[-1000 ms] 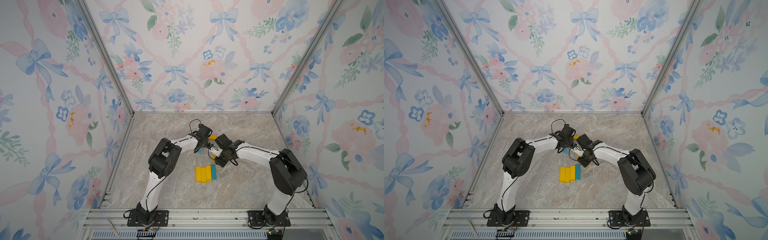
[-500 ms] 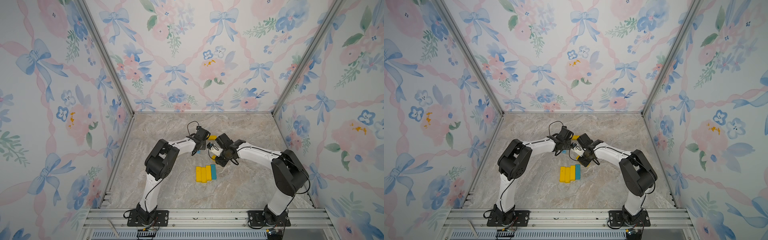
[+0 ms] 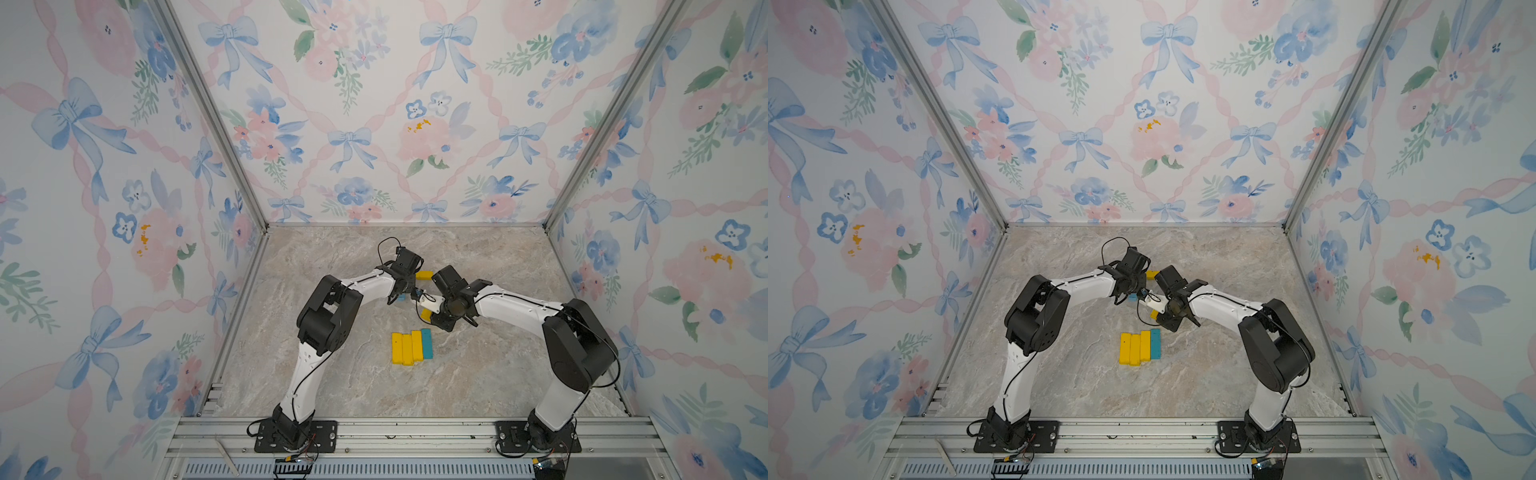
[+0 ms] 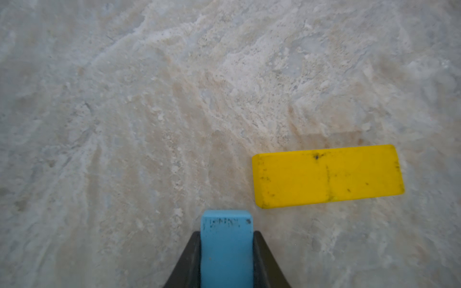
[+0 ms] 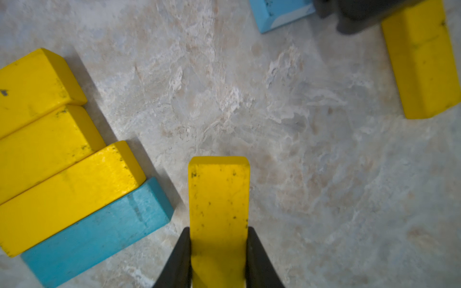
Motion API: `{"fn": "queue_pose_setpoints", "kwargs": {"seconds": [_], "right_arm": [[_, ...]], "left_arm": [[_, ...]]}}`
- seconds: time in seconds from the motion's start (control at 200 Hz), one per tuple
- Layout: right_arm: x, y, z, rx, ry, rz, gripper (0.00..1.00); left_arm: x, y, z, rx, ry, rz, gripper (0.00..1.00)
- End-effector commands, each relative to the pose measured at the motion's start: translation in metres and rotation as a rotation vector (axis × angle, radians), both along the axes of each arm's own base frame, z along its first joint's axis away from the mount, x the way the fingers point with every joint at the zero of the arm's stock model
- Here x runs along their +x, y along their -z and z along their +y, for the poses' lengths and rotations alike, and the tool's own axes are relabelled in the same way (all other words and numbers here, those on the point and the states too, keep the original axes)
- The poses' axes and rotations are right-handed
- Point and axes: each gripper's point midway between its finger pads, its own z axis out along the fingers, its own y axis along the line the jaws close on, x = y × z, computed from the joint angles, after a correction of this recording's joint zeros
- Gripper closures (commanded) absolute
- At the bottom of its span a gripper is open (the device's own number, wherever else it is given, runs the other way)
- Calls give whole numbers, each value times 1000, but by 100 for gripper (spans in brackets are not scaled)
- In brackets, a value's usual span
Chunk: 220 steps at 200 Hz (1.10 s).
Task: Assemble the number 8 with building blocks
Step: Assemble the building block at the center of the board.
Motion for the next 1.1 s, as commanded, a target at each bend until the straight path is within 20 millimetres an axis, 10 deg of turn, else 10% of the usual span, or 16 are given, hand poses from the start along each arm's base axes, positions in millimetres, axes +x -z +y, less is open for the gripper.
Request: {"fn": "queue_pose_setpoints", "kwargs": {"seconds": [0.0,0.755,0.95,1.095], "right_arm": [[3,1,6,6,-81,-36,77],[33,0,9,-88,-129,-129,77],[43,5,5,-115,-125,-130,77],[46,6,6,-114,-126,-138,77]], "left_arm": [[-9,35,4,2,-15,101,71],[-3,38,12,25,-15,96,65],[-5,32,9,1,-11,101,31],[-2,10,8,-22,-9,68,26]]}}
